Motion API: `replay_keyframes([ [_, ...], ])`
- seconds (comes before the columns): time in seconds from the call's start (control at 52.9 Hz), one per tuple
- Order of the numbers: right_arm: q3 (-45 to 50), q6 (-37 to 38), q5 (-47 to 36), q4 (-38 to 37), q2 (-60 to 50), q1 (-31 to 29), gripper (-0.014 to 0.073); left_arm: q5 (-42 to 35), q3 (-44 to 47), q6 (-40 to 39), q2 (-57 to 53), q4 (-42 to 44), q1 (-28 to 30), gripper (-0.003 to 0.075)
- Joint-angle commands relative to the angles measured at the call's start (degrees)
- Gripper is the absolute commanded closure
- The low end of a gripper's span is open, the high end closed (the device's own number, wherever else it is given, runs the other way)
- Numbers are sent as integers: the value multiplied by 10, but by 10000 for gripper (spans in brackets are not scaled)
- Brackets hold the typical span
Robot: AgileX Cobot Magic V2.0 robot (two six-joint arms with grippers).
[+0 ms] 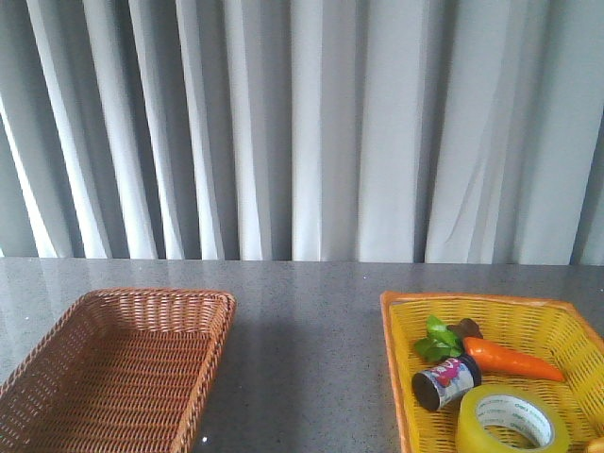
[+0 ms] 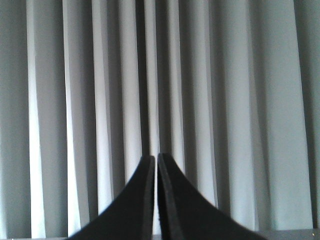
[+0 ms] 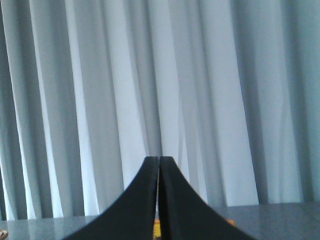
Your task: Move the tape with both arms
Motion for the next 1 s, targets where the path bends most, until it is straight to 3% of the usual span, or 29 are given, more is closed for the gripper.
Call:
replay_keyframes([
  [0.0, -86, -2, -33, -4, 71, 1, 601, -1, -91, 4, 75, 2, -11, 726],
  [0.151, -211, -7, 35, -18, 177, 1, 601, 73, -209, 33, 175, 1, -34, 726],
  [0.378, -342, -6, 140, -38, 320, 1, 601, 126, -288, 29, 292, -3, -34, 726],
  [0.492, -362, -6, 168, -38, 366, 1, 601, 163, -308, 29, 327, -3, -34, 726],
  [0.983, -362, -2, 168, -21, 431, 1, 601, 174, -307, 16, 365, -5, -34, 722],
])
